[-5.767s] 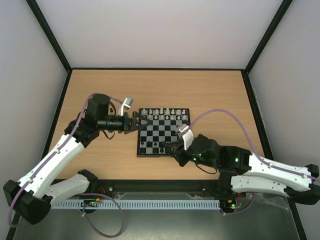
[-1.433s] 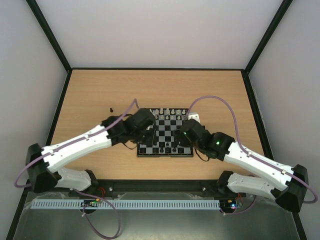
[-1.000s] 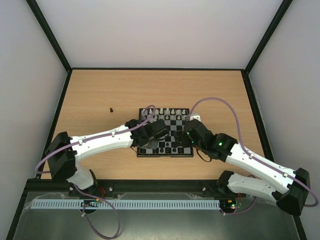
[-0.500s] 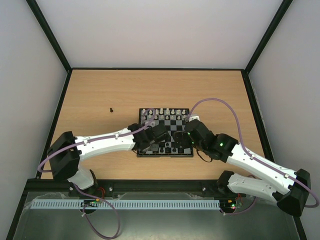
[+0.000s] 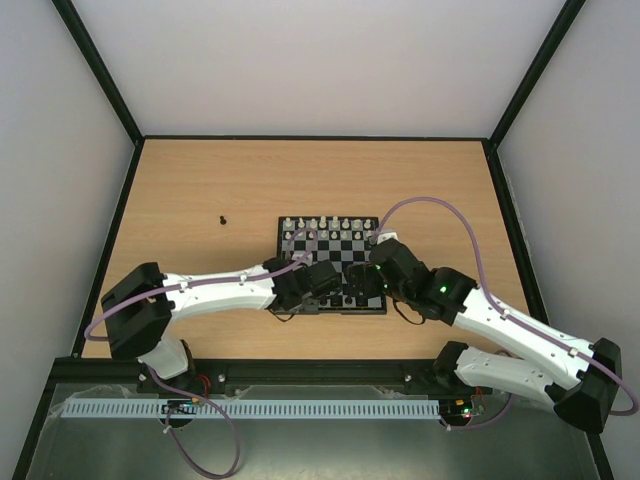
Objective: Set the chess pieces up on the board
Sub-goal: Place the chess piece on the chessboard, then pick up the chess piece at the center of the board.
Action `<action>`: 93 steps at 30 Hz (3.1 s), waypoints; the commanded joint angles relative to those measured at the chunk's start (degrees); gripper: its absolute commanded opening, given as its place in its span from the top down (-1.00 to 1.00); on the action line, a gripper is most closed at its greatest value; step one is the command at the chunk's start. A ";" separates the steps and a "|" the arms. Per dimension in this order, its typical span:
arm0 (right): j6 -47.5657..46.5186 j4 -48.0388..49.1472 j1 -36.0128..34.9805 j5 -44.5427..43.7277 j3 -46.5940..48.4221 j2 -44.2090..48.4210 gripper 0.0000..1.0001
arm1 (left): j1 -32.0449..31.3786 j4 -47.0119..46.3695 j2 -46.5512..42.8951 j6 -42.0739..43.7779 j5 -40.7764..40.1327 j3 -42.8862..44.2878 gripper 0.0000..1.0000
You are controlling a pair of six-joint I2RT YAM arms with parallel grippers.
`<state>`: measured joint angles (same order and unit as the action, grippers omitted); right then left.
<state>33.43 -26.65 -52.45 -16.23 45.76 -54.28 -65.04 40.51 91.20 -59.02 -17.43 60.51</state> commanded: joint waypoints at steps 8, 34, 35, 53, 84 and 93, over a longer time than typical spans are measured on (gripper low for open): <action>-0.74 0.60 0.37 0.29 -0.67 1.23 -0.97 | -0.28 -1.82 2.39 -0.47 -1.69 -1.24 0.89; -0.91 0.89 0.26 0.56 -0.76 1.28 -0.97 | 1.28 -3.00 2.82 0.96 -2.16 -2.70 0.78; -0.95 0.87 0.27 0.50 -0.78 1.28 -0.97 | 1.23 -3.04 2.84 0.98 -2.24 -2.75 0.78; -1.11 1.09 0.34 1.46 -0.98 1.20 -0.97 | 2.27 -3.05 3.55 2.14 -2.77 -2.64 0.77; -1.61 1.88 0.34 2.48 -1.20 -0.64 -0.97 | 0.16 9.59 -7.38 -0.93 -8.14 4.27 0.03; -1.78 1.98 0.33 2.88 -1.13 -1.30 -0.97 | 0.85 8.57 -12.31 -3.71 -6.61 -3.72 -0.12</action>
<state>32.32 -24.47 -52.45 -13.72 45.28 -54.92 -64.55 47.53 79.57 -60.86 -23.79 59.72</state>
